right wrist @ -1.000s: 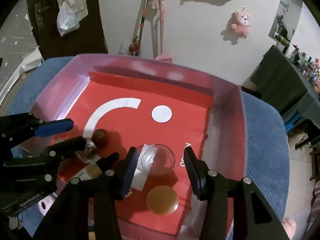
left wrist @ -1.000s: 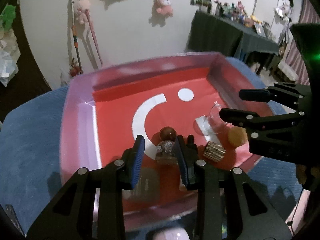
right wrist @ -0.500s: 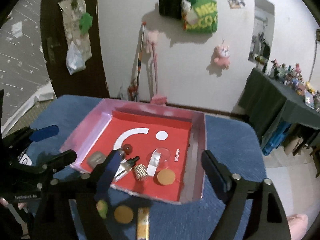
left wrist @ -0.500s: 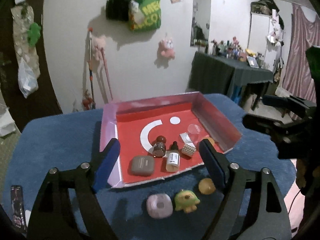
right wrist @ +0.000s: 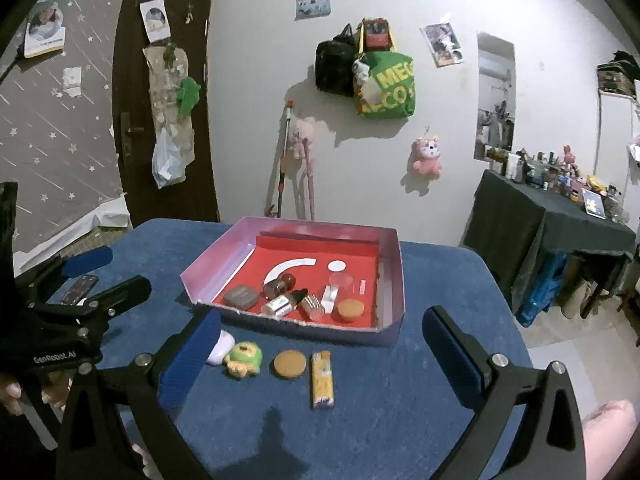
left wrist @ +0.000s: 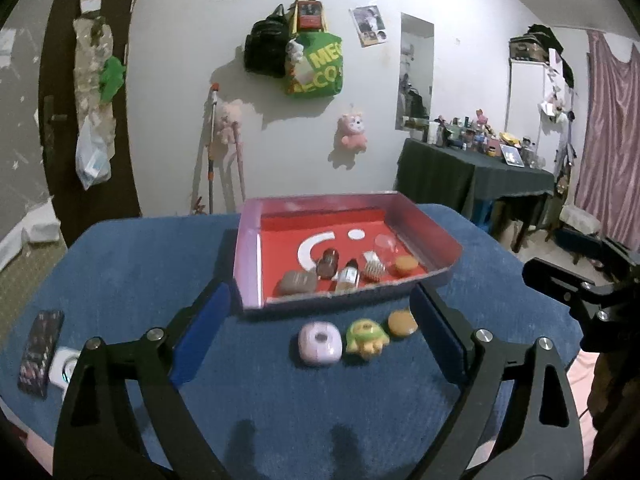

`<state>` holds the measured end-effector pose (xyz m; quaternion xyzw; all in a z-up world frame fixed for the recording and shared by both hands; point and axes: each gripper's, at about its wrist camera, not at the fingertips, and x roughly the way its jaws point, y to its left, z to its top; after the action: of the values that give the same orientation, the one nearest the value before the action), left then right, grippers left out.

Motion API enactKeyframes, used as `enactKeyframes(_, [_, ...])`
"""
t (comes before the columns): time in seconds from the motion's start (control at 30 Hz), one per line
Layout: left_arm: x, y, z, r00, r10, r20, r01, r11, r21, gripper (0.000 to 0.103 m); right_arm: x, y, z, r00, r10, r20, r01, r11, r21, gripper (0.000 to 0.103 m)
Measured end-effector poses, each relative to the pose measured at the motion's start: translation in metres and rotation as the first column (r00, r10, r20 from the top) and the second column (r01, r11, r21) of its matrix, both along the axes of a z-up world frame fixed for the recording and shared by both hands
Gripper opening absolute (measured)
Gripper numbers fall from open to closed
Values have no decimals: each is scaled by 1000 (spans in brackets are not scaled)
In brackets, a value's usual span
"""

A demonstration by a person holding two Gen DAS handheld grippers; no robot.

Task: Organize rigid objects
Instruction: 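Withdraw both grippers from the box back over the table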

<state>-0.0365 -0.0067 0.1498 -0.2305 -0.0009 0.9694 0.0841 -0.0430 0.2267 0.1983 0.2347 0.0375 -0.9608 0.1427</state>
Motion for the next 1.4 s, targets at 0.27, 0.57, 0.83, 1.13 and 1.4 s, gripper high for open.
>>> enactKeyframes(0.27, [-3,-6,-54,991,22,132,-29,998,50,92,25,2,-56,998,-54,20,54,998,-16,103])
enactKeyframes(0.57, [-6,0,-85,981,23,193,-30,999,34,92,18,6,-103,992,-70,108,75,996,-41,103])
enactKeyframes(0.83, [-14,1,-93,975,21,219,-27,999,24,92,9,7,-116,986,-78,145,85,995,-44,103])
enactKeyframes(1.13, [-31,-3,-98,967,28,255,-31,999,8,92,-6,7,-127,979,-74,190,83,996,-38,103])
enactKeyframes(1.4, [-65,2,-99,949,17,316,-10,1000,-25,92,-33,1,-131,964,-69,257,72,997,-3,103])
